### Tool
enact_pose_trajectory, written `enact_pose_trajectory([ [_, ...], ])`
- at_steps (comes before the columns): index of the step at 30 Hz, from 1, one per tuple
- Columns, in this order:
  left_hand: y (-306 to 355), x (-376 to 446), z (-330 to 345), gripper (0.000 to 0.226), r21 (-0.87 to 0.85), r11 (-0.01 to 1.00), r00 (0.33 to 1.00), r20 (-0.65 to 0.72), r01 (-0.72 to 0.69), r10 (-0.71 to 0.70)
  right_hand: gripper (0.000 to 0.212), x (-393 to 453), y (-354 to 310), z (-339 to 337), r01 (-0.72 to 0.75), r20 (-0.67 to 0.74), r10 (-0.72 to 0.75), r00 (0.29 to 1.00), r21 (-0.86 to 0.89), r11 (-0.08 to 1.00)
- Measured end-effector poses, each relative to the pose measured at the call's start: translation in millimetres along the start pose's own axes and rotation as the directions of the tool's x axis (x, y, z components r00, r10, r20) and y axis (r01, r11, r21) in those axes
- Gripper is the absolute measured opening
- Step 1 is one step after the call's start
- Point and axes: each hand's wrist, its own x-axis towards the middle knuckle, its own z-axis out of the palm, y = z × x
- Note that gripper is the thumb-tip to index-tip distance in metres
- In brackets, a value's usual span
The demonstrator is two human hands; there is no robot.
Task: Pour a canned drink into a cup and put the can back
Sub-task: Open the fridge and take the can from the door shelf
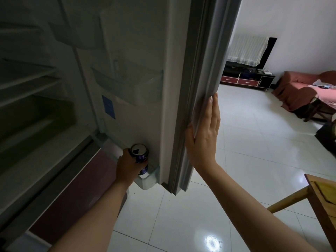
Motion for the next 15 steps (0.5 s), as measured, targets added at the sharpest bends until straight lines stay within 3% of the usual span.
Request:
enact_pose_trajectory([
  [15, 56, -41, -46, 0.067, -0.206, 0.978, 0.983, -0.184, -0.042, 0.004, 0.074, 11, -18, -29, -0.14, 0.156, 0.111, 0.982, 0.192, 0.971],
])
